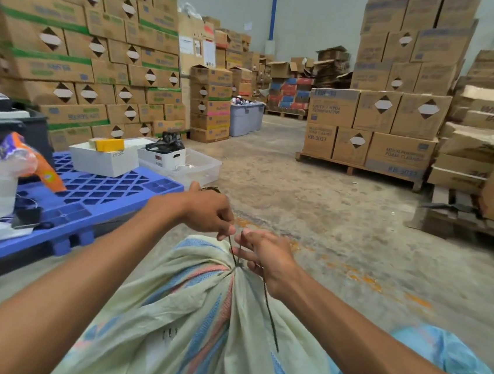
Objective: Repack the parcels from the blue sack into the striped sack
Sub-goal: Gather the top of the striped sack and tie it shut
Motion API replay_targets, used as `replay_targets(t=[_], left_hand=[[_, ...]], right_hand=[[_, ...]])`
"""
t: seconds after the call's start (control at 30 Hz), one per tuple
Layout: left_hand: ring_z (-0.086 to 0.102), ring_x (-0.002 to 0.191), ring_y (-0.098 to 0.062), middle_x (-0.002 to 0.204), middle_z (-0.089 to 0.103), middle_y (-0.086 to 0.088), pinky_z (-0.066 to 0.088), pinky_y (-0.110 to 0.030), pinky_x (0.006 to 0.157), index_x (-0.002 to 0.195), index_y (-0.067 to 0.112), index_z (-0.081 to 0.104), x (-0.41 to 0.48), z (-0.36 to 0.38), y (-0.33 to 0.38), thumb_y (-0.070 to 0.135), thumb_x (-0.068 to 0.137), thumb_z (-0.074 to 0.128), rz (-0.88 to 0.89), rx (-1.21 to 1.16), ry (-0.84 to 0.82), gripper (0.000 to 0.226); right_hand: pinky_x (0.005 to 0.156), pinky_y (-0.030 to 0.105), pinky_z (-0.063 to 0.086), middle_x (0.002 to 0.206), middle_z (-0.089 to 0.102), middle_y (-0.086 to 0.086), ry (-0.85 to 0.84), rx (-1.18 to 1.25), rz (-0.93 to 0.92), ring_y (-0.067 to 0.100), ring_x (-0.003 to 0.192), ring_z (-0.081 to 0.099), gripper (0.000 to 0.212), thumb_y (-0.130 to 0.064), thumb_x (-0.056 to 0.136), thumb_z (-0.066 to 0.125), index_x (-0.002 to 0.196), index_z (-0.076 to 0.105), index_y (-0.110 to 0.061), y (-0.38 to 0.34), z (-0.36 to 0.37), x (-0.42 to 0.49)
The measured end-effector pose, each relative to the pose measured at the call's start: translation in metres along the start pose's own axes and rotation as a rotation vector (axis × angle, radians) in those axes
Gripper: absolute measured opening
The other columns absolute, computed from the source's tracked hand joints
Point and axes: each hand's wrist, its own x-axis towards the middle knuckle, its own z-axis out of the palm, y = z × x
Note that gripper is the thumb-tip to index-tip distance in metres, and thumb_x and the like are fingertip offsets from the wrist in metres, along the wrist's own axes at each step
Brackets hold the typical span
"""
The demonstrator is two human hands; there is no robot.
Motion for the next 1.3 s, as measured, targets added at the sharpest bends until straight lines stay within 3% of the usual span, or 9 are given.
replay_targets(t=[0.2,0.37,0.53,0.7,0.93,1.03,1.13,1.23,1.3], left_hand=[[0.046,0.071,-0.004,0.06,0.046,0.008,0.024,-0.043,0.086,0.067,0.028,0.061,-0.005,0.004,-0.011,0.047,0.097,0.051,0.008,-0.029,0.041,0.037],[0.045,0.071,-0.003,0.059,0.045,0.009,0.024,-0.042,0.087,0.062,0.03,0.057,-0.005,0.012,-0.018,0.046,0.097,0.052,-0.011,-0.032,0.098,0.039],[0.049,0.074,-0.01,0.059,0.047,0.007,0.023,-0.042,0.087,0.067,0.026,0.061,0.001,0.012,-0.015,0.045,0.097,0.053,0.003,-0.054,0.126,0.036],[0.051,0.078,-0.007,0.069,0.057,0.008,0.02,-0.04,0.083,0.073,0.023,0.065,0.007,0.014,-0.01,0.046,0.096,0.053,0.028,-0.031,0.159,0.034],[0.051,0.075,-0.005,0.067,0.058,0.008,0.021,-0.04,0.084,0.071,0.024,0.064,0.018,0.026,-0.006,0.047,0.096,0.055,0.038,-0.095,0.185,0.034],[0.056,0.07,-0.005,0.07,0.066,0.003,0.034,-0.035,0.081,0.073,0.022,0.068,0.018,0.034,-0.003,0.04,0.097,0.058,0.107,-0.395,0.139,0.031],[0.066,0.086,-0.015,0.096,0.074,-0.019,0.049,-0.012,0.072,0.099,-0.001,0.07,0.015,0.05,0.008,0.025,0.104,0.044,0.042,-0.946,-0.019,0.037],[0.064,0.111,-0.017,0.118,0.071,-0.014,0.048,-0.008,0.08,0.117,-0.005,0.066,0.013,0.074,0.008,0.014,0.097,0.029,-0.003,-1.222,-0.261,0.046],[0.064,0.113,-0.01,0.119,0.071,-0.002,0.046,-0.014,0.09,0.115,0.006,0.07,0.014,0.083,0.006,0.009,0.096,0.041,0.066,-1.173,-0.294,0.035]], right_hand=[[0.048,0.016,0.046,0.078,0.071,0.01,-0.017,-0.096,-0.145,0.012,0.056,0.064,0.017,-0.007,0.09,0.072,0.098,0.073,0.008,0.003,0.001,-0.003],[0.067,0.022,0.053,0.085,0.076,0.016,-0.118,-0.444,-0.298,0.011,0.067,0.064,0.014,-0.001,0.09,0.068,0.094,0.08,-0.008,0.004,-0.005,0.002],[0.062,0.018,0.051,0.074,0.077,0.005,-0.135,-0.699,-0.44,0.005,0.062,0.064,0.023,0.002,0.081,0.068,0.086,0.082,-0.016,-0.002,-0.005,0.003],[0.071,0.038,0.059,0.077,0.076,0.017,-0.253,-0.587,-0.333,0.025,0.067,0.07,0.035,0.013,0.076,0.062,0.102,0.048,-0.007,-0.015,-0.013,0.006],[0.063,0.024,0.045,0.105,0.07,0.034,-0.373,-0.3,-0.128,0.023,0.072,0.065,0.039,0.004,0.085,0.072,0.104,0.041,-0.011,-0.016,-0.033,0.005],[0.062,0.024,0.043,0.099,0.071,0.032,-0.336,-0.185,-0.102,0.021,0.068,0.067,0.039,0.002,0.082,0.077,0.096,0.044,-0.013,-0.013,-0.037,0.007],[0.053,0.019,0.042,0.077,0.07,0.016,-0.258,-0.087,-0.063,0.016,0.058,0.065,0.037,0.004,0.081,0.077,0.081,0.046,-0.016,-0.012,-0.041,0.01],[0.048,0.016,0.045,0.072,0.068,0.013,-0.206,-0.028,-0.017,0.013,0.052,0.062,0.039,0.006,0.08,0.077,0.073,0.045,-0.017,-0.011,-0.048,0.014],[0.049,0.016,0.047,0.079,0.071,0.016,-0.198,-0.03,0.0,0.014,0.053,0.058,0.039,0.005,0.079,0.078,0.072,0.046,-0.017,-0.011,-0.053,0.017]])
